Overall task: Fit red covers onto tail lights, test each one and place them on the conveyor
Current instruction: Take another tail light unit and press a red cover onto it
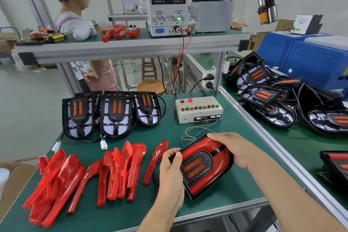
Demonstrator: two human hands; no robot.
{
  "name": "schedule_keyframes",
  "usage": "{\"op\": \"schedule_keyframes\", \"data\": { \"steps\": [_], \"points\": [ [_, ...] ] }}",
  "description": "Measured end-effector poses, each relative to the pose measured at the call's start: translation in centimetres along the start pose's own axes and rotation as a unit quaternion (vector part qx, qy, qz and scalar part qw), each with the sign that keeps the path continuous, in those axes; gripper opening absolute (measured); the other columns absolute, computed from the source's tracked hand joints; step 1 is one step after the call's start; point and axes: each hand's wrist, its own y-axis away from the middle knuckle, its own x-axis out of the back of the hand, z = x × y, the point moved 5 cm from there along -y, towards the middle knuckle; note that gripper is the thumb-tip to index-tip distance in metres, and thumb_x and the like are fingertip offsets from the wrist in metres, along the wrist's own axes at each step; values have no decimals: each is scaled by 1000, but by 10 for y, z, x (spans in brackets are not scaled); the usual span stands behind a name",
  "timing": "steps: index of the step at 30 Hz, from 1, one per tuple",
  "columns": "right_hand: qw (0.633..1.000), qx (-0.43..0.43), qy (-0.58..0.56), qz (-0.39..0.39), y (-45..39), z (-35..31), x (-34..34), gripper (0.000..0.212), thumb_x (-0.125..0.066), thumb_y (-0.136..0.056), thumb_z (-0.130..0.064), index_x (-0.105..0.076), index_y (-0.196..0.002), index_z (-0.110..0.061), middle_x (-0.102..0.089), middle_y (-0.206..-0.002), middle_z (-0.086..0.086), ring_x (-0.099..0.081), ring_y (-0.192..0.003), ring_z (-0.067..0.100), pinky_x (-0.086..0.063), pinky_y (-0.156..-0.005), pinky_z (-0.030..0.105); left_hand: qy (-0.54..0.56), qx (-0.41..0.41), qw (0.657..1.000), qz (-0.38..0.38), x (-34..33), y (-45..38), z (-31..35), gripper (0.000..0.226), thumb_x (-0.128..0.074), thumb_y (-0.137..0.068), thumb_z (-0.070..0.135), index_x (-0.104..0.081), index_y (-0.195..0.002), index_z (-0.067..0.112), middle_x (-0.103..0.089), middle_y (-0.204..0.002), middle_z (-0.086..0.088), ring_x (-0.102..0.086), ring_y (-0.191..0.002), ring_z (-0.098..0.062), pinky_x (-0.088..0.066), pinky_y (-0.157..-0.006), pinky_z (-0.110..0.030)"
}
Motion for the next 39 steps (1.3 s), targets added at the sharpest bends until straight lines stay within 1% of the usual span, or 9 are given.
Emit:
{"op": "schedule_keyframes", "data": {
  "steps": [4, 7, 10, 12, 18, 23, 26, 35, 39],
  "points": [
    [999, 5, 33, 2, 0, 1, 1, 32, -75, -89, -33, -74, -110, -8, -77, -100, 17, -75, -94, 38, -60, -90, 51, -20, -12, 1000, 13, -1, 0, 1, 24, -53, -107, 16, -68, -91, 26, -71, -109, -25, -70, -97, -46, -53, -89, -72],
    [997, 23, 70, -1, -2, 1, 1, 28, -76, -87, -37, -75, -106, -16, -79, -95, 11, -77, -88, 32, -62, -85, 45, -37, -30, 999, 13, 0, -1, 1, 27, -54, -105, 16, -69, -87, 30, -74, -101, -18, -71, -85, -30, -56, -88, -66],
    [995, 26, 91, -16, -2, 0, -2, 33, -80, -81, -42, -74, -106, -21, -79, -93, 6, -77, -84, 28, -62, -75, 37, -67, -46, 997, 13, 0, 0, 2, 28, -55, -105, 17, -69, -87, 34, -74, -94, -9, -71, -86, -30, -56, -90, -64],
    [996, 25, 86, -23, -3, -1, -1, 37, -83, -79, -40, -73, -108, -18, -79, -95, 9, -77, -86, 31, -62, -75, 38, -76, -53, 996, 15, -1, 0, 3, 29, -55, -105, 16, -69, -87, 35, -73, -99, -11, -70, -94, -37, -55, -92, -64],
    [995, 19, 95, -29, -3, -1, -1, 48, -86, -70, -43, -72, -110, -19, -79, -95, 10, -77, -86, 31, -63, -75, 39, -62, -46, 997, 8, -2, 0, -1, 23, -55, -104, 14, -67, -91, 29, -70, -108, -23, -69, -90, -31, -55, -92, -63],
    [993, 26, 104, -40, -3, -1, -2, 69, -88, -51, -55, -72, -108, -19, -79, -94, 7, -77, -85, 29, -62, -71, 36, -61, -45, 997, -1, -4, -2, -3, 17, -59, -103, 21, -67, -91, 30, -74, -94, -6, -71, -81, -17, -61, -80, -42],
    [993, 31, 104, -38, -4, -2, -2, 72, -89, -49, -53, -71, -108, -16, -79, -93, 9, -77, -84, 30, -63, -72, 38, -81, -67, 994, -7, -4, -1, -4, 8, -67, -99, 30, -66, -92, 33, -75, -101, -7, -74, -92, -25, -61, -85, -45],
    [996, 24, 81, -33, -6, 1, -2, 71, -93, -47, -46, -71, -106, -13, -79, -91, 12, -77, -81, 33, -62, -66, 38, -91, -74, 993, 11, -2, -5, -6, 7, -66, -99, 22, -63, -105, 22, -73, -102, -10, -74, -93, -29, -63, -83, -48],
    [997, 21, 68, -30, -7, 4, -1, 74, -94, -46, -47, -71, -106, -11, -79, -92, 13, -77, -82, 34, -62, -66, 39, -86, -72, 994, 5, -3, -4, -7, 6, -64, -101, 21, -61, -106, 19, -75, -92, -6, -74, -81, -21, -64, -75, -41]
  ]
}}
